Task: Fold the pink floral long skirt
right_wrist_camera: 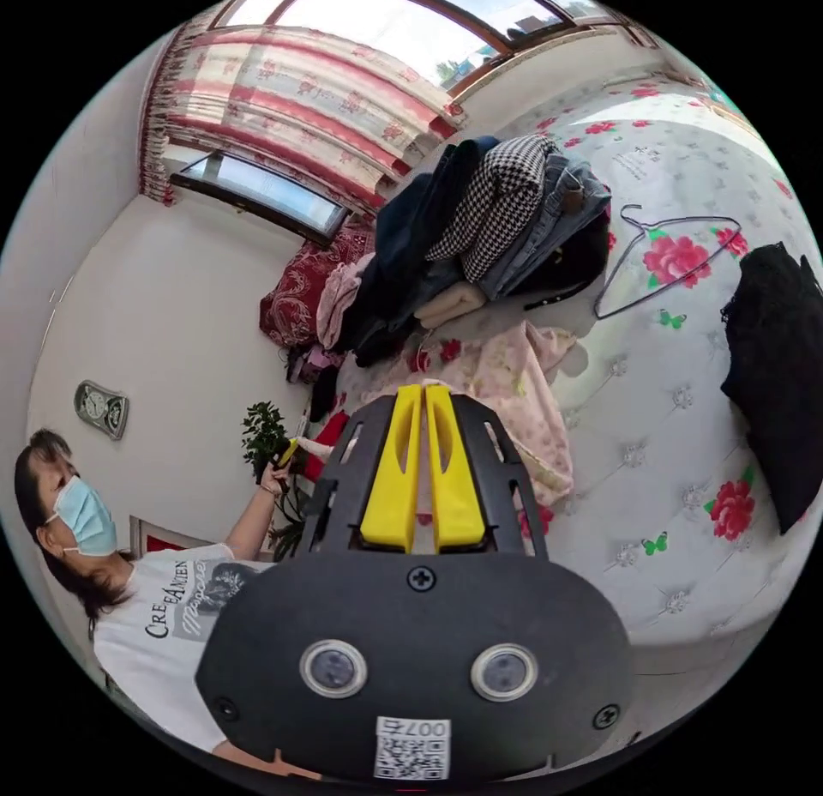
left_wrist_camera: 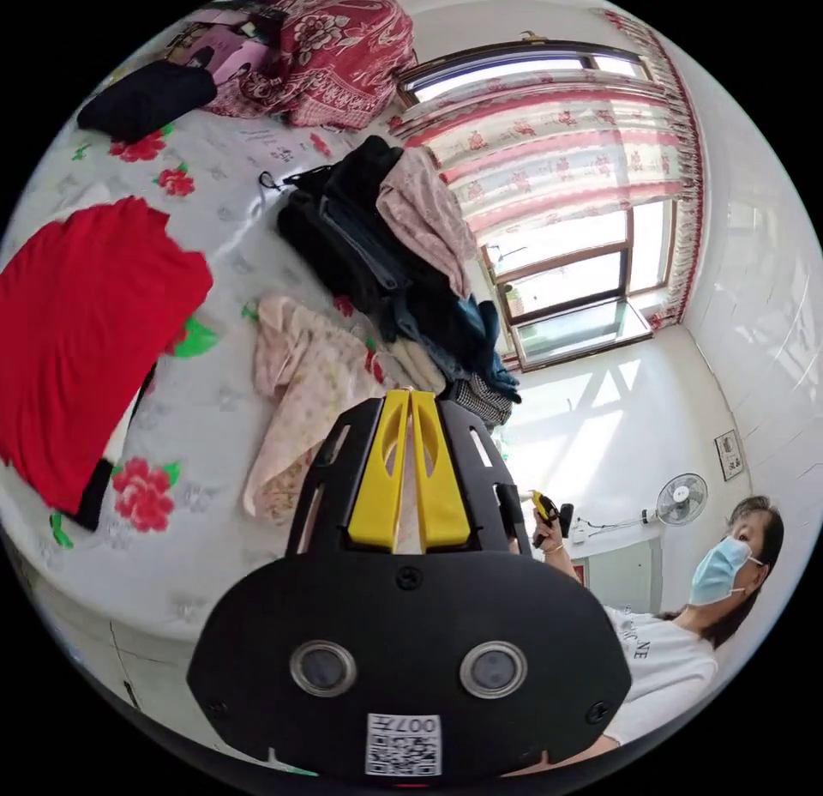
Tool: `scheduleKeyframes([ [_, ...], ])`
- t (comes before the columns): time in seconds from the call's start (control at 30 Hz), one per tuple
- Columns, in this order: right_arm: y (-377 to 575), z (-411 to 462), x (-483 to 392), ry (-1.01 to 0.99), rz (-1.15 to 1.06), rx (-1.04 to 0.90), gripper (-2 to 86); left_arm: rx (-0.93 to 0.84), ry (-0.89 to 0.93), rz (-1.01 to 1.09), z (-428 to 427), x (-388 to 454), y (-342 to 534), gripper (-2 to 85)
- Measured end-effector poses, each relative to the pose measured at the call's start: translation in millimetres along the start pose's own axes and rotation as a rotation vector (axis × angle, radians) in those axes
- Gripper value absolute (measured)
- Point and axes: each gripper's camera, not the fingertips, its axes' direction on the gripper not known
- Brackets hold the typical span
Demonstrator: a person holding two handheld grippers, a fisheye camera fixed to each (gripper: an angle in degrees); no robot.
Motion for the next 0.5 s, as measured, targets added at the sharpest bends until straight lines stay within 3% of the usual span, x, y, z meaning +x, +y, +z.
scheduleKeyframes([
  [0.23, -56, -63, -102, -0.066, -0.247, 0.281, -0.3, 0.127, 0.121, 0.324, -55, 125, -67, -1.0],
  [0.5, 44, -152, -148, -0.150, -0.493, 0.344, -0.3, 0.167, 0.179, 0.571, -162, 190, 25, -1.0],
])
